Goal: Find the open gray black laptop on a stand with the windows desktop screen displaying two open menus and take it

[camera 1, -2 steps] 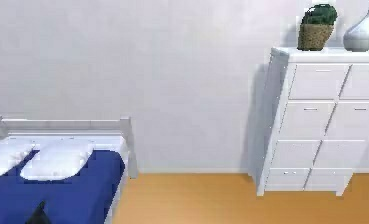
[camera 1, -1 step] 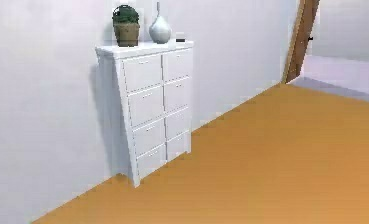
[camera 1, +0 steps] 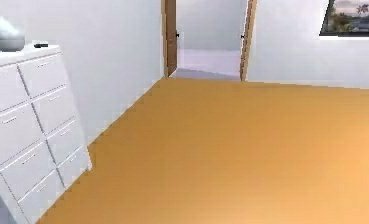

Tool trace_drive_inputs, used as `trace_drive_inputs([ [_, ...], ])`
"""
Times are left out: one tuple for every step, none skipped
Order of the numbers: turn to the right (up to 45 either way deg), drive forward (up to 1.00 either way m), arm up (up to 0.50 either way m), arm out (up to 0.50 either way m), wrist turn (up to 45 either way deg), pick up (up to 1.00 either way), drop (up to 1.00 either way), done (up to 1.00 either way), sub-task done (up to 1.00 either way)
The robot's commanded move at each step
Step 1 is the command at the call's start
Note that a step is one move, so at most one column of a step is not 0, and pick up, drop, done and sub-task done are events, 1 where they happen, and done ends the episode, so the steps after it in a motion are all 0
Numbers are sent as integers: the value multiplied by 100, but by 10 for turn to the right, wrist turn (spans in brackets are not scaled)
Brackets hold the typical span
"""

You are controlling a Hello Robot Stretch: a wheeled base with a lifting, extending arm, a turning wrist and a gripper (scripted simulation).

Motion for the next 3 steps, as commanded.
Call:
trace_drive_inputs([
  [0, 20, 0, 0, 0, 0, 0, 0, 0],
  [450, 0, 0, 0, 0, 0, 0, 0, 0],
  [450, 0, 0, 0, 0, 0, 0, 0, 0],
])
